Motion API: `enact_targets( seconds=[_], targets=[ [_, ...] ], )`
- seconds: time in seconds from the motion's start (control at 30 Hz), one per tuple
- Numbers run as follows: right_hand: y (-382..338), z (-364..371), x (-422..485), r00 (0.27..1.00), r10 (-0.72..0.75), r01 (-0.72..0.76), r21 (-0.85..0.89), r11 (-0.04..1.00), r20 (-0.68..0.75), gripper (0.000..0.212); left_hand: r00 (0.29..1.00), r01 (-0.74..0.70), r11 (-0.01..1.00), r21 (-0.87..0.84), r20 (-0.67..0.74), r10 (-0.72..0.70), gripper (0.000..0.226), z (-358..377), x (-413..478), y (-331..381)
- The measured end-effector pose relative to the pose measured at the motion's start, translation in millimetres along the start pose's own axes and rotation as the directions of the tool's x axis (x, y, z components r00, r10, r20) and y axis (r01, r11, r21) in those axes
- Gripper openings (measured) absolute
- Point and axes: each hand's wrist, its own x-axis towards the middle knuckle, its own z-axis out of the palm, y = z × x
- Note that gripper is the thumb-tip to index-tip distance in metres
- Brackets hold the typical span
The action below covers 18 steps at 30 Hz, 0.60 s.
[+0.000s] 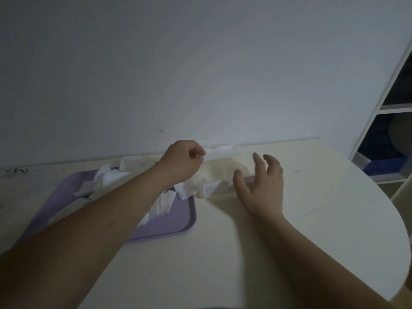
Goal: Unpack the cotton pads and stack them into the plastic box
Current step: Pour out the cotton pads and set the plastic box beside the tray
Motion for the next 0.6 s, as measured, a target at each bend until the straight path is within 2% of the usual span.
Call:
enact_targets(
  seconds=[0.07, 0.13, 0.23, 0.3, 0.4, 0.53, 0.6],
  targets=[
    [-3, 3, -5, 0.969, -0.248, 0.248, -0.099, 0.964, 0.007, 0.065, 1.000, -0.025, 0.993, 0.112, 0.019, 0.023, 0.013, -14, -15, -4],
    [-6, 7, -8, 0.869, -0.488, 0.494, -0.164, 0.854, 0.077, 0.054, 0.995, -0.095, 0.957, 0.276, 0.012, 0.096, 0.010, -28, -34, -10],
    [-13, 14, -10, 0.720, -0.675, 0.694, -0.166, 0.700, 0.162, 0.042, 0.973, -0.213, 0.846, 0.488, 0.031, 0.227, 0.009, -41, -66, -23],
    [-22, 18, -11, 0.679, -0.709, 0.733, -0.120, 0.670, 0.191, 0.040, 0.978, -0.208, 0.810, 0.549, 0.111, 0.176, 0.019, -40, -85, -38],
    [-30, 25, -11, 0.679, -0.698, 0.726, -0.062, 0.685, 0.228, 0.034, 0.973, -0.198, 0.810, 0.553, 0.209, 0.095, 0.036, -34, -99, -61],
    [-35, 30, 2, 0.769, -0.603, 0.629, -0.080, 0.773, 0.211, 0.025, 0.989, -0.132, 0.819, 0.559, 0.125, 0.074, 0.028, -45, -101, -80],
    [-45, 29, 7, 0.774, -0.599, 0.627, -0.115, 0.770, 0.205, 0.015, 0.993, -0.111, 0.807, 0.580, 0.106, 0.060, 0.026, -52, -101, -87]
  ],
)
